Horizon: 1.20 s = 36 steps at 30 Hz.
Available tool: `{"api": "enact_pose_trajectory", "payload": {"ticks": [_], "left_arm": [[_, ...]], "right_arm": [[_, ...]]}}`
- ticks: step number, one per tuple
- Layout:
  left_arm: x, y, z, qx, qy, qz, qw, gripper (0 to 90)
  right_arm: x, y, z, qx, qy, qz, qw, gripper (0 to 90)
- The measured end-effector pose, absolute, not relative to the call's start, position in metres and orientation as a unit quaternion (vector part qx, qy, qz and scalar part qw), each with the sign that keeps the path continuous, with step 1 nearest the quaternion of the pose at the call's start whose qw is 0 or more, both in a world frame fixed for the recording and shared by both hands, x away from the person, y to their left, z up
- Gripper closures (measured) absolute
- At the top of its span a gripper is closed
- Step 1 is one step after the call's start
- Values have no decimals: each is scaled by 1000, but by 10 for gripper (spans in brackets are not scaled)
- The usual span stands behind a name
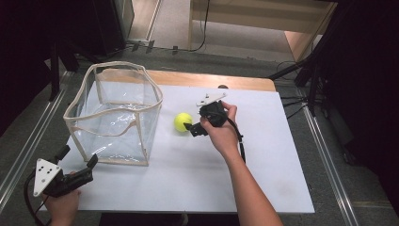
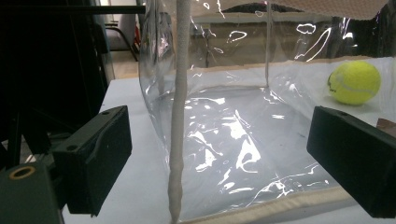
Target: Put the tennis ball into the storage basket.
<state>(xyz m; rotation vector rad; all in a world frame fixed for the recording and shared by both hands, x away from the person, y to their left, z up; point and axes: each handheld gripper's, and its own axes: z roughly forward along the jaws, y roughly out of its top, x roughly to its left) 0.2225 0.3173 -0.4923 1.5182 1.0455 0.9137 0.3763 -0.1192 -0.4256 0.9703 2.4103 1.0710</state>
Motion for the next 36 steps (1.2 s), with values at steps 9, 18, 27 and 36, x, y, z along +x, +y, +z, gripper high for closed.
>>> {"api": "enact_pose_trajectory", "payload": {"ticks": [9,18,27,36], "left_arm": [[222,318,-492,632,436,379,516,69],[222,318,-492,632,436,379,516,69],[222,318,-492,632,436,379,516,69],[222,318,-492,632,433,379,518,69]], "right_arm": [[397,-100,-431,337,867,343,130,0],[410,-93,-437,335,878,323,109,0],[420,-86,-445,344,887,295,84,0],[430,-78,-455,348,895,272,70,0]]}}
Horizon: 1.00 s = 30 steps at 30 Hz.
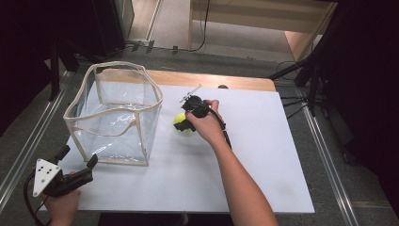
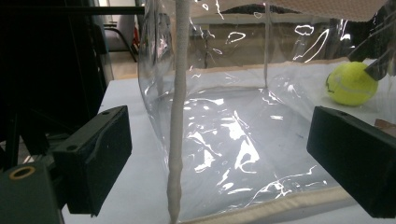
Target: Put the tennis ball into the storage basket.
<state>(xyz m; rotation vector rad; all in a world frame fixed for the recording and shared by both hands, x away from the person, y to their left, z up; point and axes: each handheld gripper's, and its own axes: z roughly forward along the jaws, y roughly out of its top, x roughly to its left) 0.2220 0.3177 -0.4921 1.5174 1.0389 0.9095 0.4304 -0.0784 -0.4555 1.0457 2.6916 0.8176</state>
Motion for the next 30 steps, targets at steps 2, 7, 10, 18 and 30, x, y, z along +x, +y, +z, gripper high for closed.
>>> {"api": "enact_pose_trajectory", "payload": {"ticks": [2,7,10,18,30], "left_arm": [[222,318,-492,632,435,378,518,69],[222,318,-492,633,435,378,516,69],[222,318,-492,633,434,377,518,69],[222,318,-492,632,435,377,518,69],[222,318,-492,632,436,377,519,69]], "right_arm": [[433,-75,-459,350,895,267,65,0],[439,-69,-466,352,898,258,54,0],[440,-67,-470,352,900,252,52,50],[443,-65,-475,357,901,243,43,76],[445,-66,-480,365,901,231,29,237]]}}
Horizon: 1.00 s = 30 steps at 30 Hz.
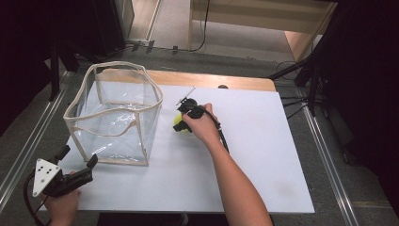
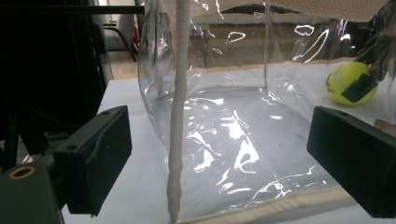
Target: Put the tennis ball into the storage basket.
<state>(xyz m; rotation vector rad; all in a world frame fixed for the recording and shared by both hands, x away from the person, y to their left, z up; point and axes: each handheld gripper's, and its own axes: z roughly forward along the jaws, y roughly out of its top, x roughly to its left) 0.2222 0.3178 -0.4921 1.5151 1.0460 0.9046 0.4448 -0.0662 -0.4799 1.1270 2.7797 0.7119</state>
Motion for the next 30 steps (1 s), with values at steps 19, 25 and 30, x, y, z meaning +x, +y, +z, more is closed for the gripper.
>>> {"api": "enact_pose_trajectory", "payload": {"ticks": [19,25,30], "left_arm": [[222,318,-492,632,437,376,519,69],[222,318,-492,631,436,377,519,69],[222,318,-492,632,436,376,518,69]], "right_arm": [[436,-66,-459,342,902,265,12,238],[434,-67,-450,335,901,277,10,238],[432,-68,-443,331,900,284,17,238]]}}
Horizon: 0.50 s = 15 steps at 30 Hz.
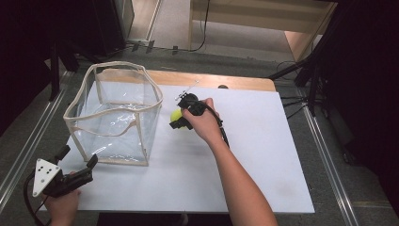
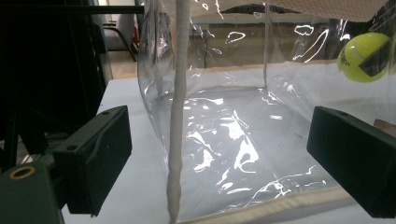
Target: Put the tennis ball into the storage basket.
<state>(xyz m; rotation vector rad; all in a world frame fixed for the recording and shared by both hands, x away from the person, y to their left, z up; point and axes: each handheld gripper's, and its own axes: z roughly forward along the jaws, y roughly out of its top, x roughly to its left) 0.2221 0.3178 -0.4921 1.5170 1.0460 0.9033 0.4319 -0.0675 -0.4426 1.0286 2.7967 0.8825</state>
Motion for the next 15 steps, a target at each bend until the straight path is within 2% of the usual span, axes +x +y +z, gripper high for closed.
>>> {"api": "enact_pose_trajectory", "payload": {"ticks": [15], "left_arm": [[222,317,-492,630,437,376,521,69]], "right_arm": [[427,-69,-422,316,899,303,12,238]]}}
